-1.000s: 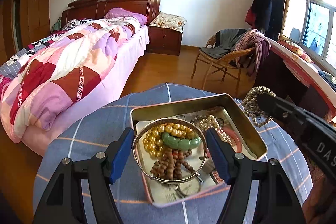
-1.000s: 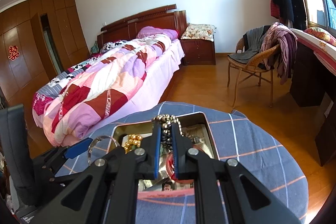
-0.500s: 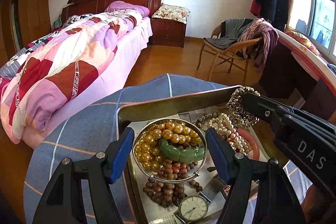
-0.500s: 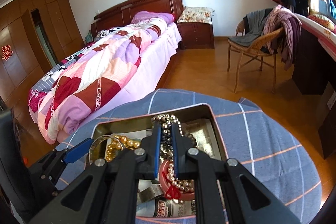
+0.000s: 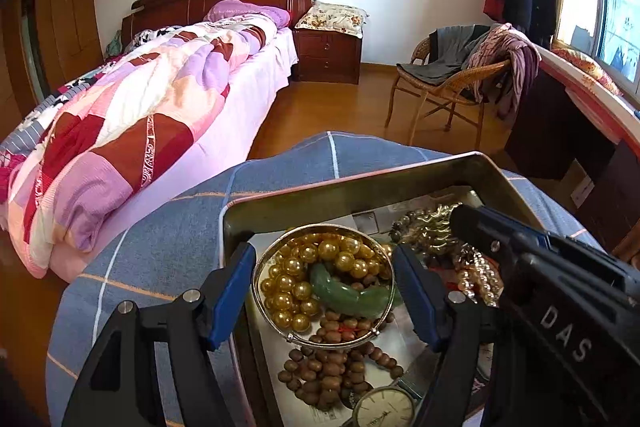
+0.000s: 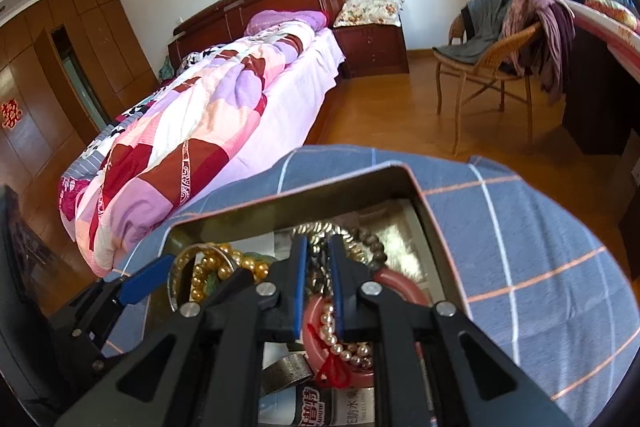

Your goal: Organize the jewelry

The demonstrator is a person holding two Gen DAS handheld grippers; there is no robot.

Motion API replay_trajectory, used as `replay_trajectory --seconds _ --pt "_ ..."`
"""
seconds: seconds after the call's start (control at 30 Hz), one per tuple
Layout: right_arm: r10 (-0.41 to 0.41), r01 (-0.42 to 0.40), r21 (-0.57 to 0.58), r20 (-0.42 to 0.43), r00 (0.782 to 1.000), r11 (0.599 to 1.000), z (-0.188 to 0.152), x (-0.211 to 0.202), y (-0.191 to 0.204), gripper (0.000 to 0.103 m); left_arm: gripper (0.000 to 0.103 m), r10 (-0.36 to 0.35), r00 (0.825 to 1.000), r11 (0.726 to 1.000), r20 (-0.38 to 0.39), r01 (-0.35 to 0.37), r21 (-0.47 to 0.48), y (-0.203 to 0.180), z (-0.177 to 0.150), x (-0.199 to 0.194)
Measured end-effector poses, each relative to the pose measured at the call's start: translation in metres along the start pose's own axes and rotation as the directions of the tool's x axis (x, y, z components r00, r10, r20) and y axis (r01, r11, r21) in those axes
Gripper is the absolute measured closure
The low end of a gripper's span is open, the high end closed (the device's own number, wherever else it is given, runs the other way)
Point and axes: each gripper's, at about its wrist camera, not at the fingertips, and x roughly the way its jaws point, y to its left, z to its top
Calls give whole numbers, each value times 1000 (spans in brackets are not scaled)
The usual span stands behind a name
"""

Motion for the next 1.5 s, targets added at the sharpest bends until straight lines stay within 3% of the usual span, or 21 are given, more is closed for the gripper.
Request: replay_trajectory --seconds 0.03,0.07,0.17,0.33,0.43,0.57,0.7,0.9,1.07,1.3,1.5 --pt "11 -11 12 -2 1000 1000 -1 1 -3 75 32 7 1000 1000 -1 -7 11 -1 -1 1" --pt "25 -25 26 -1 1000 999 -2 0 -5 57 31 22 1000 999 -2 -22 35 -4 -1 2" --pt "47 -49 46 42 998 998 -2 -12 -8 39 26 39 999 997 -19 -37 71 -9 -2 4" --pt "-19 13 45 133 991 999 -5 -47 -8 34 20 -10 998 1000 -59 10 6 -6 -2 -3" --pt "-50 40 67 149 988 997 -12 -59 -10 25 19 -31 996 999 -83 29 -23 -4 -5 -13" --pt "-78 62 101 158 984 993 -25 -77 -12 14 17 6 998 1000 -61 -5 22 -10 -13 -38" --pt "-83 67 107 154 985 992 -35 -91 -11 14 15 55 998 998 -19 -54 33 -9 -25 -64" --pt "-98 80 118 160 982 990 -56 -120 -5 7 15 160 987 985 -25 -159 65 -3 -52 -91" --pt "-135 121 83 182 974 989 -73 -141 6 1 15 164 986 986 6 -164 10 7 -72 -122" --pt "-149 137 71 203 968 988 -93 -167 9 1 15 183 982 983 46 -182 -20 12 -95 -159" --pt "-171 170 29 266 949 985 -101 -195 24 1 15 165 982 986 94 -163 -28 11 -106 -189"
